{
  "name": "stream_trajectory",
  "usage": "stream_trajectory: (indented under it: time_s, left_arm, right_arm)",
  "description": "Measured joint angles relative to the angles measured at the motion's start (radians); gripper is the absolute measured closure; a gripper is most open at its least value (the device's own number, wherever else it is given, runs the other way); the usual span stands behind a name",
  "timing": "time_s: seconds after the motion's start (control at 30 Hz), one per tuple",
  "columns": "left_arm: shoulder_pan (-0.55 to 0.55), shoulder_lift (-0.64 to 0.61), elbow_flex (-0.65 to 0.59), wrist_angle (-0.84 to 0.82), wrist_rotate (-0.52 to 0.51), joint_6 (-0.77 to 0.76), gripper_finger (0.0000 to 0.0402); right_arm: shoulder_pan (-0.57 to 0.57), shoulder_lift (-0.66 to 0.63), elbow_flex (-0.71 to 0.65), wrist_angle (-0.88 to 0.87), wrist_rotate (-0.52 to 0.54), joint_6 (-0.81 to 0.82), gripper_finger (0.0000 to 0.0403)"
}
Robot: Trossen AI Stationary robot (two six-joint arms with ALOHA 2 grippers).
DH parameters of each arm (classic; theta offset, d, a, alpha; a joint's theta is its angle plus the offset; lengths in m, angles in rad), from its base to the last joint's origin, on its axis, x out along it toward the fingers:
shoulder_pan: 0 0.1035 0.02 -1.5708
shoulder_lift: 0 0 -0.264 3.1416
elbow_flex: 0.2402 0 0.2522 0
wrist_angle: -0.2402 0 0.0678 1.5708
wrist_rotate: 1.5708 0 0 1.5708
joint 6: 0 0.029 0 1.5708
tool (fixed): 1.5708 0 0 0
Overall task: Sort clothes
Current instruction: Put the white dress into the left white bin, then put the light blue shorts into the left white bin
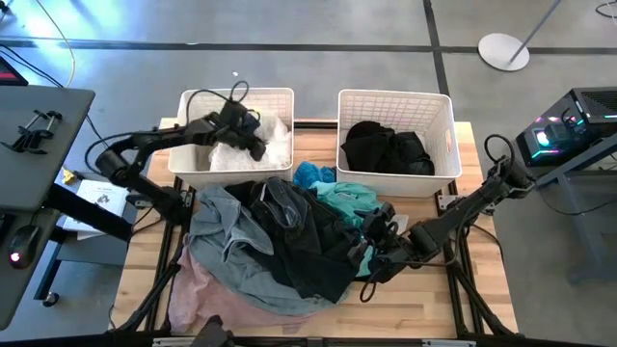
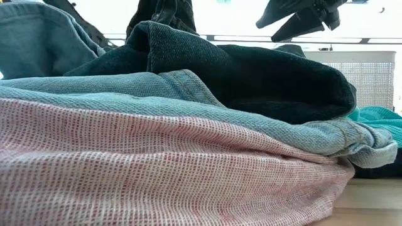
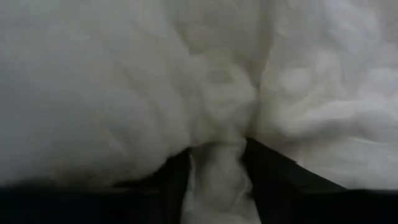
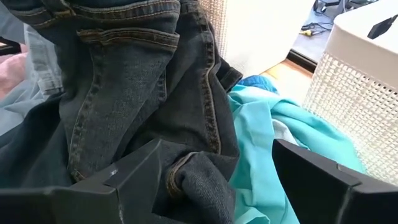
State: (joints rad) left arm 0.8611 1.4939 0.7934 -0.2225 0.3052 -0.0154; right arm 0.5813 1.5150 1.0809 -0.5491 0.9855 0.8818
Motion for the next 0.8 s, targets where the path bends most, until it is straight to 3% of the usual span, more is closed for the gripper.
stream_trajectory:
  time_s: [0.23,0.43,0.63,0.7,0.8]
  left_arm:
    - [-0.005,-0.015,0.052,-0.083,-0.039,0.036,0.0282]
    - [-0.048,-0.201,0.166,-0.180,-0.075,0.054,0.0292]
    - [-0.169,-0.439,0.184,-0.193,-0.114,0.068,0.0303]
    - [-0.238,-0.505,0.184,-0.214,-0.180,0.059,0.0309]
    - [-0.378,-0.576,0.184,-0.274,-0.378,0.053,0.0318]
  right_arm:
    - [-0.026,0.000,0.000,0.000,0.000,0.000,0.0112]
    - [-0.044,0.000,0.000,0.000,0.000,0.000,0.0112]
    - [-0.039,0.000,0.000,0.000,-0.007,-0.009,0.0112]
    - [-0.029,0.000,0.000,0.000,-0.026,-0.026,0.0112]
    - [-0.011,0.002,0.000,0.027,-0.066,-0.089,0.0112]
